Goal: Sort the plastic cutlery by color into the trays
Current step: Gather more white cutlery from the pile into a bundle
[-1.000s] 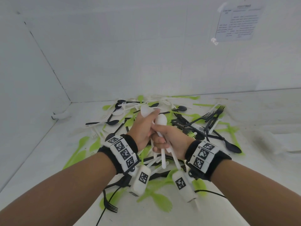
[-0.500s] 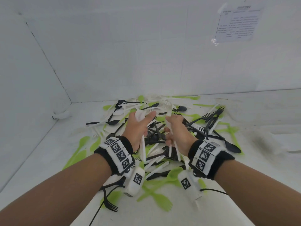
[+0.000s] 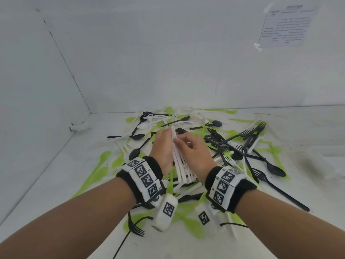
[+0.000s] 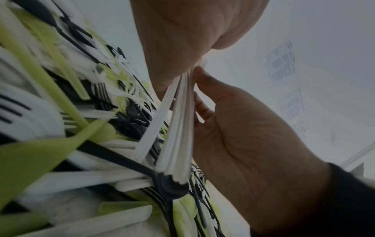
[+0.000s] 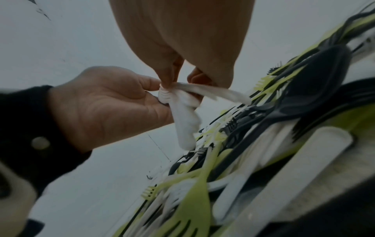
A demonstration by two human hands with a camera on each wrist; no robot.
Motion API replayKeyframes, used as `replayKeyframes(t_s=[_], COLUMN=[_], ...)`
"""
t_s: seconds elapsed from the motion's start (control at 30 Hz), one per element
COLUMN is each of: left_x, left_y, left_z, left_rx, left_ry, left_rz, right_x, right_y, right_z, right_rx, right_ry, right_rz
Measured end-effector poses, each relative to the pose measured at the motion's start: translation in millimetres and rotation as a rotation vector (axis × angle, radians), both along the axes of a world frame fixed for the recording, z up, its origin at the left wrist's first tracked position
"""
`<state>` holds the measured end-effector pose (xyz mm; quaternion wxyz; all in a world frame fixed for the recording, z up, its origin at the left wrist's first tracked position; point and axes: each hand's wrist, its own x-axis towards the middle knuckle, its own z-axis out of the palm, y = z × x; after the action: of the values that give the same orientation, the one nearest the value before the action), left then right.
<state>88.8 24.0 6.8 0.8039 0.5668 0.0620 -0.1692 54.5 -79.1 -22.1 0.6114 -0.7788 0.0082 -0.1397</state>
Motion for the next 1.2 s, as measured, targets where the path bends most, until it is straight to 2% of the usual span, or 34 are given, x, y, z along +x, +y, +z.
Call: replayKeyframes(t_s=[0.13, 0.3, 0.37, 0.43, 0.47, 0.53, 0.6, 0.67, 0.77, 0.87, 0.97, 1.07, 1.2], left_x=[0, 5, 8, 13, 15, 20, 23, 26, 34, 41, 34, 23, 17], left_y=[16, 29, 37, 43, 44, 47, 52, 56, 64, 67, 48, 13, -41], left_z=[-6, -8, -8, -3, 0, 7, 11, 15, 16, 11, 1, -5, -6], left_rx=[-0.161, -0.003, 0.011, -0.013, -0.043, -0.092, -0.099, -0.067, 0.158, 0.511, 0.81, 0.854, 0.813], left_ry=[0.049, -0.042, -0.056, -0.051, -0.052, -0.072, -0.096, -0.136, -0.301, -0.586, -0.946, -1.117, -1.124], left_rz=[-0.129, 0.088, 0.119, 0.159, 0.18, 0.192, 0.147, 0.051, -0.115, -0.302, -0.409, -0.388, -0.36], right_x=[8, 6, 3, -4, -7, -12, -13, -11, -12, -14, -20, -26, -37], right_y=[13, 31, 36, 43, 45, 50, 52, 43, 7, -43, -84, -116, -166], right_z=[-8, -12, -15, -13, -12, -6, 0, 5, 17, 25, 37, 42, 36], right_rx=[-0.044, -0.055, -0.079, 0.028, 0.102, 0.242, 0.318, 0.187, -0.22, -0.611, -0.883, -0.946, -0.956], right_ry=[0.047, 0.056, 0.055, 0.111, 0.192, 0.389, 0.437, 0.374, 0.24, 0.173, 0.145, 0.139, 0.132], right_rz=[-0.024, 0.173, 0.124, 0.028, 0.044, 0.197, 0.311, 0.299, 0.184, 0.02, -0.01, -0.018, -0.043])
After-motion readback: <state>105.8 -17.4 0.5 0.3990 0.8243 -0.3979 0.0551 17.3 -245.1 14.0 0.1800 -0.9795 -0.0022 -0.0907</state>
